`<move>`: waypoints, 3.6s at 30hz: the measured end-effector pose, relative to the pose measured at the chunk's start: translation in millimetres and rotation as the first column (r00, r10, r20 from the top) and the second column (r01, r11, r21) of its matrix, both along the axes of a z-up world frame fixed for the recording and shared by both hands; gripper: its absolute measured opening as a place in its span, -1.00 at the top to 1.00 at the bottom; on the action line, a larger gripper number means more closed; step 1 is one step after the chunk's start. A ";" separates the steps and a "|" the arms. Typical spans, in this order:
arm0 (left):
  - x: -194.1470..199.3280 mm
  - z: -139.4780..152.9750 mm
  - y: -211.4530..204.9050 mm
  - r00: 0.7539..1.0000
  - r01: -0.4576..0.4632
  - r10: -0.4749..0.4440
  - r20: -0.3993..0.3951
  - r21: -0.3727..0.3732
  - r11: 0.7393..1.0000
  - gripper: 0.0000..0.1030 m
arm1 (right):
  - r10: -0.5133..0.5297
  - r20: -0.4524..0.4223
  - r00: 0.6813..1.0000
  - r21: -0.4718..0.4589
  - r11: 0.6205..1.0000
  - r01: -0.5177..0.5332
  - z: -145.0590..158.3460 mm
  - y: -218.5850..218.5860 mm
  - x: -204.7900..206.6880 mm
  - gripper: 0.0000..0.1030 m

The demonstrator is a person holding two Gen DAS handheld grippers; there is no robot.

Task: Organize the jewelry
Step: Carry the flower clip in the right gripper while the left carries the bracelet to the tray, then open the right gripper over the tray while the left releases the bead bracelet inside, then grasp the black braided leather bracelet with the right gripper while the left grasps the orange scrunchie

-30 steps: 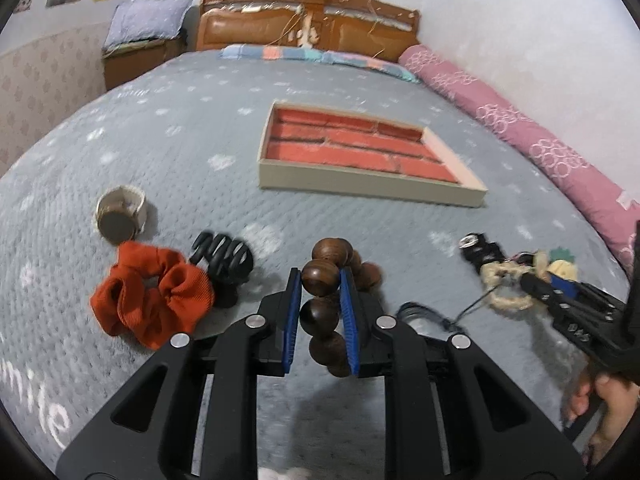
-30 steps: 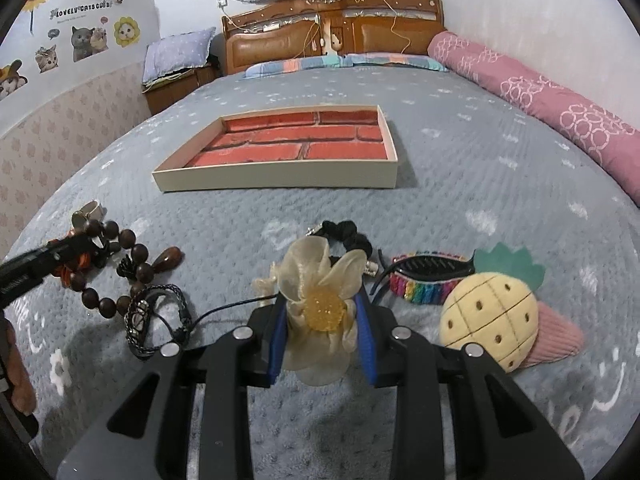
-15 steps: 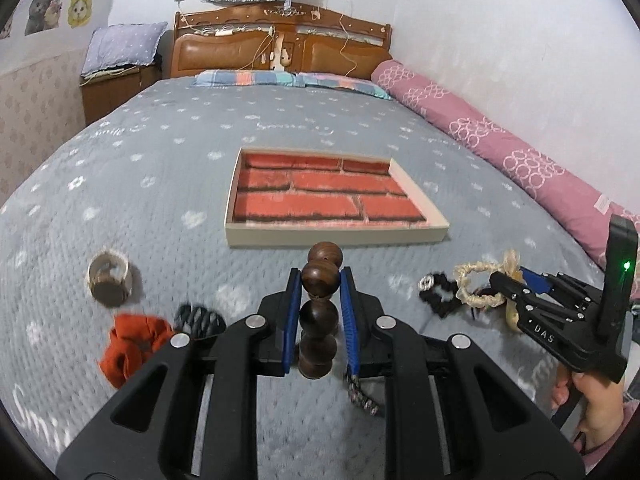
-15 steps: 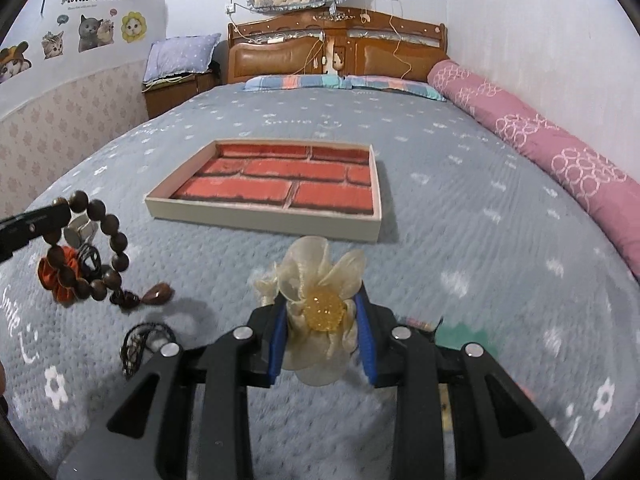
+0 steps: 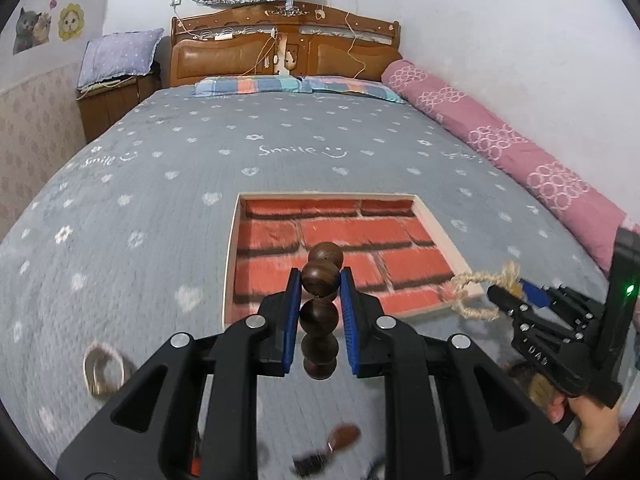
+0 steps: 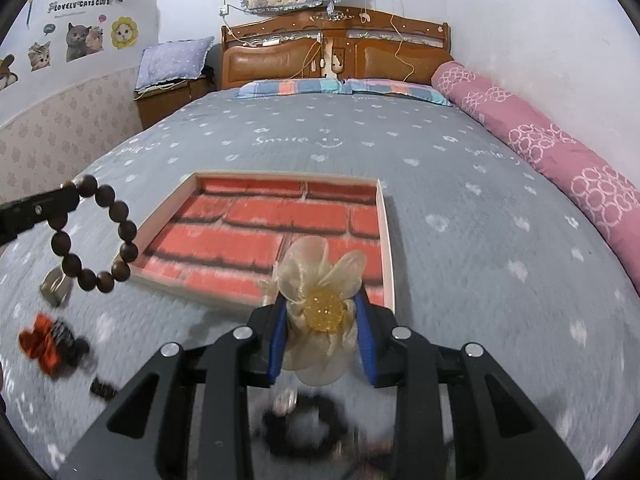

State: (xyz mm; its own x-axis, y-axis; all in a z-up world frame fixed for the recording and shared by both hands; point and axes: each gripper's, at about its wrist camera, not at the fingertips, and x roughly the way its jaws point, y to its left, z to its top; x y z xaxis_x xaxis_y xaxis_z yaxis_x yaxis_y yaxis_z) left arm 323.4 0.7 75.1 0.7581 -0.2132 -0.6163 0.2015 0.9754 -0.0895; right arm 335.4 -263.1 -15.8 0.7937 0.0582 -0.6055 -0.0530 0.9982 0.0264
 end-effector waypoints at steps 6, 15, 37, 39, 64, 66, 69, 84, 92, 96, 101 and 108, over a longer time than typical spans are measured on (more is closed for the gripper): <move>71.9 -13.0 -6.0 1.000 -0.018 0.018 -0.017 0.009 1.000 0.65 | -0.015 -0.022 1.000 0.015 1.000 0.015 -7.2 -3.1 84.3 0.41; 161.4 -55.2 -13.0 0.996 -0.033 0.038 -0.085 0.056 0.998 0.65 | -0.050 -0.109 0.993 0.008 0.999 0.051 -40.6 -11.8 179.9 0.41; 205.8 -97.4 3.3 0.967 -0.111 0.131 -0.218 0.100 0.989 0.30 | -0.016 -0.251 0.968 -0.060 0.998 0.000 -64.6 -7.5 222.6 -0.11; 196.4 -90.6 2.5 0.971 -0.112 0.133 -0.199 0.111 0.987 0.11 | -0.001 -0.227 0.974 -0.045 0.999 -0.009 -54.6 -9.1 211.0 -0.17; -60.4 7.3 62.5 0.993 -0.113 0.110 0.029 0.126 0.986 -0.90 | -0.015 -0.020 1.000 0.021 1.000 0.015 27.2 -36.5 -15.8 -0.77; -74.0 2.7 67.6 0.992 -0.123 0.119 0.034 0.139 0.983 -0.90 | -0.021 -0.014 1.000 0.008 1.000 0.021 22.8 -32.7 -34.3 -0.77; -95.0 -6.9 77.6 0.990 -0.139 0.136 0.032 0.137 0.981 -0.90 | -0.022 -0.010 1.000 -0.019 1.000 0.022 15.4 -26.7 -55.0 -0.77; -141.3 -65.7 122.0 0.983 -0.179 0.183 -0.020 0.118 0.977 -0.90 | -0.065 -0.041 0.997 0.039 0.997 0.066 -24.1 15.8 -120.4 -0.77; -137.8 -90.9 136.8 0.981 -0.187 0.193 -0.026 0.138 0.972 -0.90 | -0.064 -0.078 0.995 0.042 0.997 0.068 -52.2 47.3 -125.7 -0.77; -134.7 -99.6 143.0 0.981 -0.181 0.189 -0.041 0.140 0.973 -0.90 | -0.057 -0.105 0.993 0.029 0.998 0.061 -63.1 60.0 -122.5 -0.77; -123.7 -110.1 155.6 0.975 -0.189 0.197 -0.104 0.086 0.978 -0.90 | -0.036 -0.135 0.990 0.004 0.999 0.037 -74.4 73.5 -120.8 -0.77; -111.0 -119.9 161.4 0.967 -0.203 0.210 -0.147 0.058 0.977 -0.90 | -0.018 -0.146 0.989 -0.021 1.000 0.015 -79.7 84.5 -120.2 -0.77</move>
State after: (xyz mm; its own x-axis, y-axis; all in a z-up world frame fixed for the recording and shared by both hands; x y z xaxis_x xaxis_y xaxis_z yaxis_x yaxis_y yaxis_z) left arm 212.4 162.0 -44.8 0.6798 -0.0332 -0.7327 -0.0172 0.9980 -0.0612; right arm 215.2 -178.6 -95.5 0.6974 0.0324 -0.7159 -0.0337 0.9994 0.0124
